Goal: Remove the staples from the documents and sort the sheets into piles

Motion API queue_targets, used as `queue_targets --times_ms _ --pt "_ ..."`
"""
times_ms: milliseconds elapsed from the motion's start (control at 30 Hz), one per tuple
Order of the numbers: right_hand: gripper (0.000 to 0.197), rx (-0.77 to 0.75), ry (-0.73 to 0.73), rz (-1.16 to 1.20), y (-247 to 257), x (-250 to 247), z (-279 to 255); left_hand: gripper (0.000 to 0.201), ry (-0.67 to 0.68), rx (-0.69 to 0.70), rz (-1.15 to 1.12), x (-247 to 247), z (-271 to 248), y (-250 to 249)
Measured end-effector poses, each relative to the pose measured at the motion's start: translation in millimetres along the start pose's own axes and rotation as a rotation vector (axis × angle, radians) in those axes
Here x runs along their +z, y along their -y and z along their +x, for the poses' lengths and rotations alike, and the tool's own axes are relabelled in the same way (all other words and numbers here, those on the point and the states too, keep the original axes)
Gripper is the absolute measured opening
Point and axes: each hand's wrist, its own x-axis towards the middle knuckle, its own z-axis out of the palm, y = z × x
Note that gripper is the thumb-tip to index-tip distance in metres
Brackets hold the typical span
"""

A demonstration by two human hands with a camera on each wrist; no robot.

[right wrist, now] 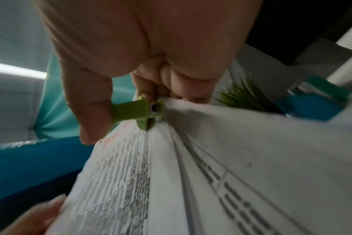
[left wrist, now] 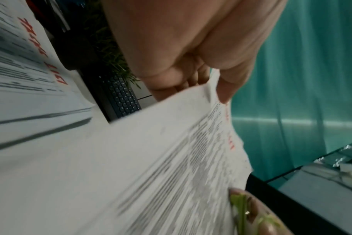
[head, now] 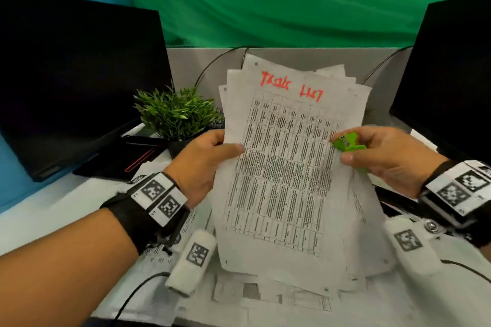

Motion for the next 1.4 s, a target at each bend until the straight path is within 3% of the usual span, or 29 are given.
queue_targets --times_ms 133,233,300,367,400,467,533,600,667,733,867,1000,1400 --pt "0.087 0.045 0.057 -0.35 20.9 -5.9 1.4 0.032 -0.044 -0.009 -0.098 6.8 7.4 -8.7" --pt "0.069 0.065 -0.001 -0.526 27.8 0.1 1.9 0.03 -0.095 -0.054 -0.135 16.1 6.2 0.8" --pt "0.051 0.022 -0.2 -0.673 31.3 4.9 3.4 0.034 -0.151 -0.08 -0.147 18.4 4.7 10.2" --pt "0.046 -0.029 -0.468 -0.801 33.5 12.2 3.2 0.051 -0.181 -0.107 -0.156 18.4 4.2 18.6" --pt "0.045 -0.05 -0.534 -0.822 35.7 18.7 1.4 0.057 -0.183 -0.114 -0.165 19.3 3.5 20.1" --pt "0.045 -0.071 -0.484 -0.807 37.5 33.9 -1.5 0.041 -0.175 -0.104 -0.182 24.6 -1.2 19.5" --pt "0.052 -0.05 -0.272 -0.856 37.4 53.6 -4.6 0.026 -0.168 -0.101 -0.179 30.1 -2.1 20.1" --pt "0.067 -0.046 -0.05 -0.936 37.6 76.3 -7.5 0.025 -0.171 -0.08 -0.149 34.5 -1.5 22.7" --pt "0.078 -0.107 0.044 -1.041 34.8 94.1 -6.5 0.028 -0.177 -0.063 -0.102 40.0 -3.4 21.2" --pt "0.076 -0.184 0.012 -1.093 31.2 106.4 -4.5 0.026 -0.176 -0.062 -0.064 43.5 -3.2 19.9" --pt "0.043 -0.36 -0.219 -1.003 26.9 117.7 -0.9 0.016 -0.157 -0.017 -0.076 46.2 -6.5 18.3" --pt "0.034 -0.44 -0.269 -1.037 24.0 121.2 0.8 0.018 -0.125 -0.009 -0.091 45.0 -6.8 22.0" --pt "0.031 -0.323 -0.252 -1.142 23.8 120.8 7.1 0.025 -0.094 0.024 -0.063 48.0 -5.3 24.0"
